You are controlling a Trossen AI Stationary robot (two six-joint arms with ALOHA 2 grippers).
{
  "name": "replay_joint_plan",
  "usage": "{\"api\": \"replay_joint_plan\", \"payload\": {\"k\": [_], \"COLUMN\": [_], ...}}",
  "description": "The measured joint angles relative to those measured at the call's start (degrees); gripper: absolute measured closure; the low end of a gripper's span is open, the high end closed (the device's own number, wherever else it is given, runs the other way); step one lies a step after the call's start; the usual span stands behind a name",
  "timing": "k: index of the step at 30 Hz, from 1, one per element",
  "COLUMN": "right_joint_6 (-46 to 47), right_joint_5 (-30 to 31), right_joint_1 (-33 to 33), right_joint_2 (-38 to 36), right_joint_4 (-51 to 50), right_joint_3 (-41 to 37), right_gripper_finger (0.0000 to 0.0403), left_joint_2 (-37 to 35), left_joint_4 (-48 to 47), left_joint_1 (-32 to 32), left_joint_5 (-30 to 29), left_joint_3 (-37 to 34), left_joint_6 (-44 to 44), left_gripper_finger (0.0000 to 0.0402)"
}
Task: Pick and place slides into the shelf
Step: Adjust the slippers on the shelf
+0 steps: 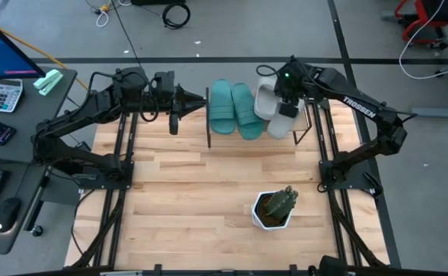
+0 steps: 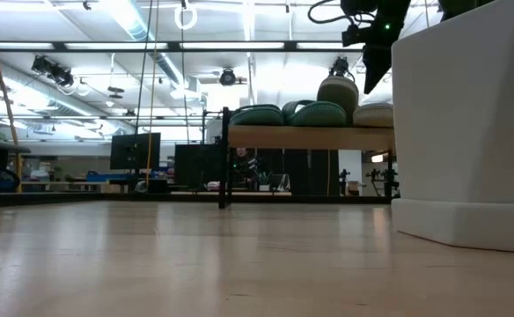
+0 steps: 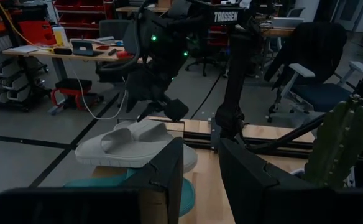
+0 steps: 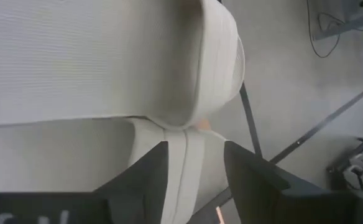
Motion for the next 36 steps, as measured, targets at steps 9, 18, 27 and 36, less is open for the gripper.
{"api": "replay_joint_plan", "payload": {"k": [9,18,27,36], "right_joint_6": [-0.7,-10.5,-16.6,-16.9], "right_joint_5": [-1.7,-10.1,-6.8,-6.5], "right_joint_1": [5.5,19.8,28.4,29.7], "right_joint_2": [-1.2,-2.2,6.0,11.4], "right_joint_4": [4.5,12.1,19.6,21.8], "right_joint_3": [0.0,0.0,0.0,0.0], "right_gripper_finger": [0.0219,0.0218,0.0217,0.0217], "left_joint_2": [0.0,0.0,0.0,-0.1], "left_joint_4": [-0.5,-0.6,-0.6,-4.9], "left_joint_1": [0.0,0.0,0.0,0.0], "left_joint_5": [0.0,0.0,0.0,0.0], "left_joint_3": [0.0,0.0,0.0,0.0], "left_joint_6": [0.0,0.1,0.1,0.4], "left_gripper_finger": [0.0294,0.0294,0.0294,0.0294]}}
